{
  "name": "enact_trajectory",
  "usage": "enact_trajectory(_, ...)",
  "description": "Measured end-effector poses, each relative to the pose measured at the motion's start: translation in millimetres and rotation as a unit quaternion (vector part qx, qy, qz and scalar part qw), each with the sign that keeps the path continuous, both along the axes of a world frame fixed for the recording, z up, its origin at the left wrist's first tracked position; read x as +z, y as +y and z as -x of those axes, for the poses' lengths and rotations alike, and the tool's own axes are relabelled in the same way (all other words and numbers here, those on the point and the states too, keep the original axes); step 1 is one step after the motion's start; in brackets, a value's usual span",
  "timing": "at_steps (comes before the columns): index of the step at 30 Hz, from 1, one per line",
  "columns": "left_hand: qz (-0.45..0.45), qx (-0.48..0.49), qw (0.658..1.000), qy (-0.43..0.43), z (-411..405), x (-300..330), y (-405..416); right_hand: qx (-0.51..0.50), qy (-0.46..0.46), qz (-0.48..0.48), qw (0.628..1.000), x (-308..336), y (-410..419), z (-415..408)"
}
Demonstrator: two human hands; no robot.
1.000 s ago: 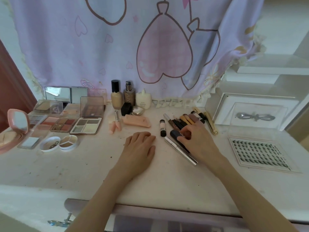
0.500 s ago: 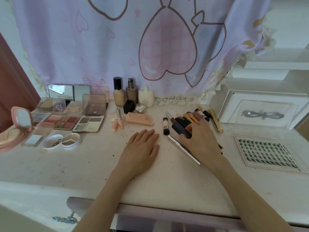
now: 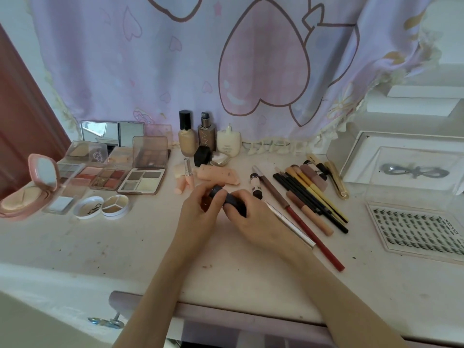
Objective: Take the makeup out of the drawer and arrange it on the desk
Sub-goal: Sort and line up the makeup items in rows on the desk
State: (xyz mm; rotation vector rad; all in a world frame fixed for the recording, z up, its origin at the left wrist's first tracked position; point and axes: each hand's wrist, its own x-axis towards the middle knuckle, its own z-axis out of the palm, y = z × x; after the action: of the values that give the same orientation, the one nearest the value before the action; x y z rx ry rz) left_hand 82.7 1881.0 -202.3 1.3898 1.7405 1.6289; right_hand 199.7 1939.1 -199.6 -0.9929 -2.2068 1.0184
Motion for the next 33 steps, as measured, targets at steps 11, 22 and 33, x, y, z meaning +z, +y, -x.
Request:
enact_trajectory(11, -0.025, -0.011, 0.999, -0.031, 1, -2, -1, 0.024, 0.029, -0.057, 0.998, -10, -3, -2)
enact_trajectory(22, -0.073, 0.129, 0.983, -0.109, 7, -3, -3, -0.014, 0.086, 0.024, 0.996, -18, 6, -4)
enact_trajectory(33, 0.029, 0.189, 0.978, -0.081, 13, -11, 2, -0.07, 0.168, 0.058, 0.982, -8, 13, 16)
